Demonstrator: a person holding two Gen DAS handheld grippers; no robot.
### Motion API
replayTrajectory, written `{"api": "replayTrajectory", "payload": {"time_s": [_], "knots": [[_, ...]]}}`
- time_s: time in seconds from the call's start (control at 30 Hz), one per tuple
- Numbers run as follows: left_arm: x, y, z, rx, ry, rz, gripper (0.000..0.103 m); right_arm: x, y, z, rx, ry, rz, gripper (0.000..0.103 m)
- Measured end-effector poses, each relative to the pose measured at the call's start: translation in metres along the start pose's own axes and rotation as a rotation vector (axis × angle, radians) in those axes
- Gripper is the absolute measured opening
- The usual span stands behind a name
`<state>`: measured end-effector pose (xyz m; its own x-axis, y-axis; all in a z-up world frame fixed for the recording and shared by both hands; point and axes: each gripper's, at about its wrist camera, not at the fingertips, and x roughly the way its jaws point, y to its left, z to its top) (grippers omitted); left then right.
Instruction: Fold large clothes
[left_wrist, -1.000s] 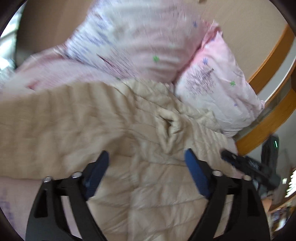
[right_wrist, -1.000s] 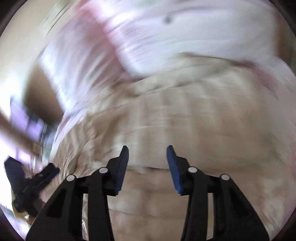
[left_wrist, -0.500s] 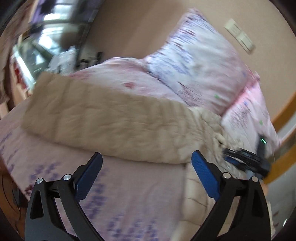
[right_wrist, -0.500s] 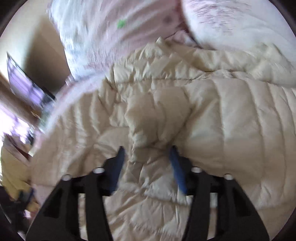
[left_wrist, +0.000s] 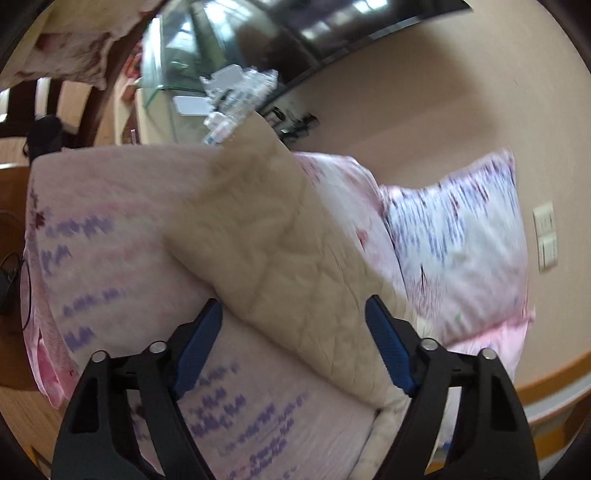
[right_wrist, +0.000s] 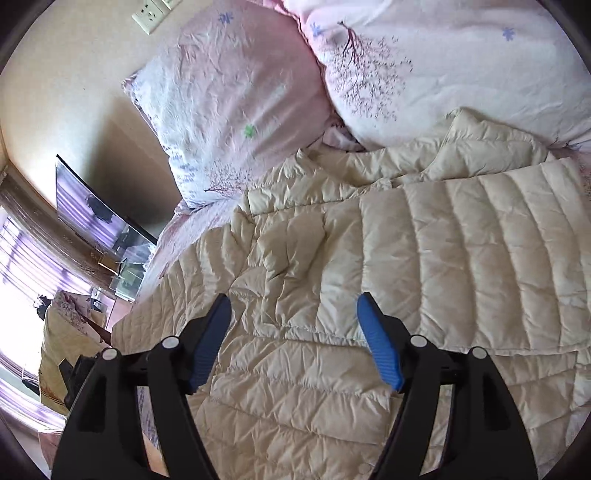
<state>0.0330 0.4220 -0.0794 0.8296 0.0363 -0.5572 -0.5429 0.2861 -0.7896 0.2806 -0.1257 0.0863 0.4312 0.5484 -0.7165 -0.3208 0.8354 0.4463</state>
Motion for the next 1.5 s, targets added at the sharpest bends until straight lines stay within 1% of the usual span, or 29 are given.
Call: {"api": "replayTrajectory", "payload": {"time_s": [0.03,0.07,0.13,0.2,0.27,0.33,0.37,0.4,0.43,0.47,0.5,0.6,0.67,0.73,0.83,0.93,1.0,1.13,1.17,1.2,1.23,1.3,1.37,1.4,1.47,1.5], "knots": [[0.001,0.003,0.004,-0.022,-0.008,0.000,0.074,0.000,0.000,0.000,-0.002,-0.001,0.001,0.072],[0.003,0.006,0.008,-0.042,-0.013,0.003,0.069,-0.003,-0.001,-0.002,-0.008,0.000,0.000,0.072],[0.006,0.012,0.016,-0.077,-0.025,-0.001,0.063,-0.003,-0.002,-0.003,-0.017,0.001,-0.002,0.072],[0.007,0.016,0.021,-0.101,-0.031,0.002,0.053,-0.007,-0.004,-0.006,-0.023,0.000,-0.007,0.072],[0.009,0.022,0.026,-0.130,-0.032,0.006,0.046,-0.010,-0.006,-0.007,-0.026,-0.001,-0.014,0.072],[0.011,0.025,0.031,-0.154,-0.034,0.005,0.041,-0.014,-0.011,-0.010,-0.026,-0.001,-0.017,0.072],[0.012,0.026,0.033,-0.165,-0.036,0.010,0.035,-0.016,-0.013,-0.011,-0.027,-0.001,-0.017,0.072],[0.014,0.026,0.035,-0.161,-0.038,0.019,0.027,-0.018,-0.015,-0.012,-0.025,-0.003,-0.018,0.072],[0.016,0.025,0.036,-0.149,-0.038,0.037,0.022,-0.019,-0.017,-0.012,-0.021,-0.005,-0.020,0.072],[0.019,0.025,0.037,-0.136,-0.040,0.060,0.012,-0.020,-0.019,-0.013,-0.018,-0.007,-0.020,0.073],[0.020,0.026,0.037,-0.135,-0.042,0.068,0.006,-0.022,-0.023,-0.014,-0.013,-0.009,-0.026,0.073],[0.023,0.025,0.041,-0.135,-0.051,0.070,0.002,-0.026,-0.032,-0.017,-0.004,-0.006,-0.035,0.073],[0.023,0.020,0.042,-0.124,-0.058,0.052,0.001,-0.030,-0.036,-0.018,-0.002,-0.009,-0.042,0.073],[0.019,0.008,0.041,-0.089,-0.073,0.024,0.001,-0.036,-0.040,-0.018,-0.004,-0.017,-0.046,0.073],[0.011,-0.023,0.040,-0.007,-0.086,-0.052,0.000,-0.043,-0.043,-0.018,-0.011,-0.032,-0.051,0.074],[0.003,-0.067,0.032,0.095,-0.085,-0.150,0.000,-0.046,-0.044,-0.019,-0.018,-0.038,-0.056,0.075],[0.001,-0.109,0.019,0.173,-0.057,-0.239,0.000,-0.047,-0.044,-0.021,-0.023,-0.035,-0.057,0.075],[0.003,-0.179,-0.019,0.308,0.017,-0.376,0.000,-0.047,-0.046,-0.024,-0.028,-0.034,-0.063,0.075],[0.006,-0.204,-0.037,0.360,0.057,-0.429,0.000,-0.048,-0.048,-0.024,-0.027,-0.034,-0.065,0.075],[0.008,-0.215,-0.046,0.383,0.077,-0.452,0.000,-0.049,-0.050,-0.025,-0.024,-0.036,-0.069,0.075],[0.011,-0.233,-0.063,0.417,0.111,-0.483,0.000,-0.050,-0.051,-0.025,-0.021,-0.037,-0.071,0.075],[0.021,-0.267,-0.101,0.484,0.200,-0.555,0.000,-0.051,-0.056,-0.026,-0.013,-0.040,-0.079,0.075],[0.032,-0.293,-0.140,0.549,0.271,-0.601,0.000,-0.052,-0.061,-0.027,-0.007,-0.043,-0.093,0.075],[0.038,-0.300,-0.154,0.568,0.295,-0.611,0.000,-0.053,-0.064,-0.028,-0.001,-0.047,-0.103,0.075],[0.056,-0.315,-0.195,0.608,0.379,-0.631,0.000,-0.055,-0.071,-0.028,0.011,-0.054,-0.118,0.075],[0.064,-0.317,-0.207,0.615,0.408,-0.632,0.000,-0.056,-0.076,-0.029,0.017,-0.062,-0.134,0.075]]}}
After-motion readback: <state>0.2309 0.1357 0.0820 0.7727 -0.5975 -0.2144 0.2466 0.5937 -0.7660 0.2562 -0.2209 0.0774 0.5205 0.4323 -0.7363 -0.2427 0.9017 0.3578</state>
